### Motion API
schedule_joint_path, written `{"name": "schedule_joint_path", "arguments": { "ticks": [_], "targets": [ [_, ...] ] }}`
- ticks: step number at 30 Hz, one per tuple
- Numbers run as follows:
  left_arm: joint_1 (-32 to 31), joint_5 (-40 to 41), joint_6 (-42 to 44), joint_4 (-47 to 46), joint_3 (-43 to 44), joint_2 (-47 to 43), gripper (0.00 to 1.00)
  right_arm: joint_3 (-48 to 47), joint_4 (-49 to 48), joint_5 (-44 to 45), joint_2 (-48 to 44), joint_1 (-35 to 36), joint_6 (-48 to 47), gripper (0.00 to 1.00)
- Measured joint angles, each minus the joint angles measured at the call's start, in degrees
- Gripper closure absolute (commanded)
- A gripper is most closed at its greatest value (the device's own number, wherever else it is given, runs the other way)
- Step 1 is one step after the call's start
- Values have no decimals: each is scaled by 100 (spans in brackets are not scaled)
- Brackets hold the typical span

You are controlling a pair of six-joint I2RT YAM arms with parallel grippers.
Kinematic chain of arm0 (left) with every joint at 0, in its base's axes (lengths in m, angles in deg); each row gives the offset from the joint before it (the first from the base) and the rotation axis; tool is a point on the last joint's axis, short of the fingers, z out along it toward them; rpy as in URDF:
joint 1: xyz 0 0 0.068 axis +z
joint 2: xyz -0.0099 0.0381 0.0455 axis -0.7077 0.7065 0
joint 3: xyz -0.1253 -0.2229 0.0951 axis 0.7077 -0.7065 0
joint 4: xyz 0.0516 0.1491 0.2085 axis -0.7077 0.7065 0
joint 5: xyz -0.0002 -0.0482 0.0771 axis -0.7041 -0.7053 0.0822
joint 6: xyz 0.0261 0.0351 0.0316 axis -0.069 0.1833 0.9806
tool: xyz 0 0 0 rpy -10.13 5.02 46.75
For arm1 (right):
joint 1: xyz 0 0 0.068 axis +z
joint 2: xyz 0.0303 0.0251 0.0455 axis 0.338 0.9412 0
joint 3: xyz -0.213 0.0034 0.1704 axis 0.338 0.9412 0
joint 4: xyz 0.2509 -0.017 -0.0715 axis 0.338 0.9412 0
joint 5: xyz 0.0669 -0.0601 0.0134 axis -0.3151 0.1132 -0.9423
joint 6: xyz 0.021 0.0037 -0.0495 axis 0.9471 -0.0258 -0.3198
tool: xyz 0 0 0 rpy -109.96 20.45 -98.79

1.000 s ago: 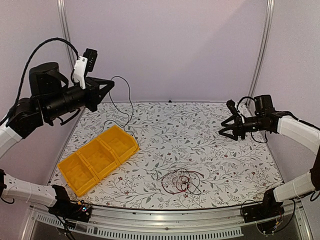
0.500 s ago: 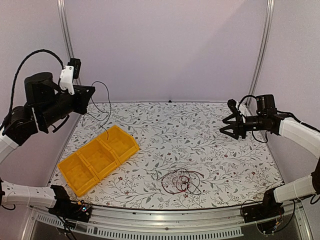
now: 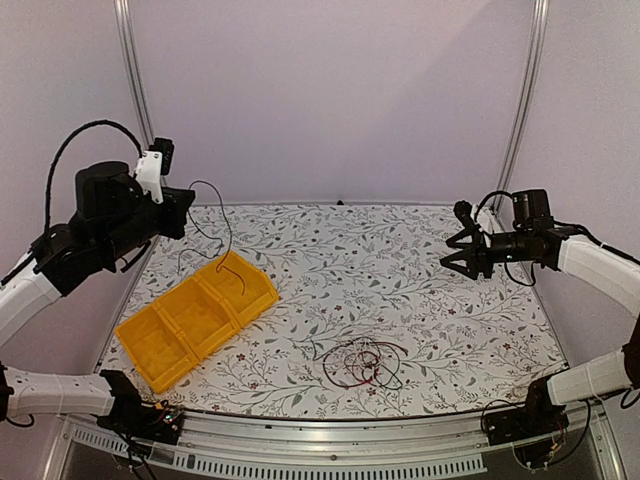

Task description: Untangle the cables

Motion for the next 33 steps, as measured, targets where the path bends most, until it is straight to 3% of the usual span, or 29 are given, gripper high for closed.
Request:
{"name": "schedule_joint_path", "arguments": {
  "ticks": [13,33],
  "targets": [
    [780,-743,170,-791,-238,800,100,0,22,101,0,0,-96,39],
    [1137,-2251,-83,-2094,-887,1829,100,0,70,173,2,0,-166,39]
  ]
}}
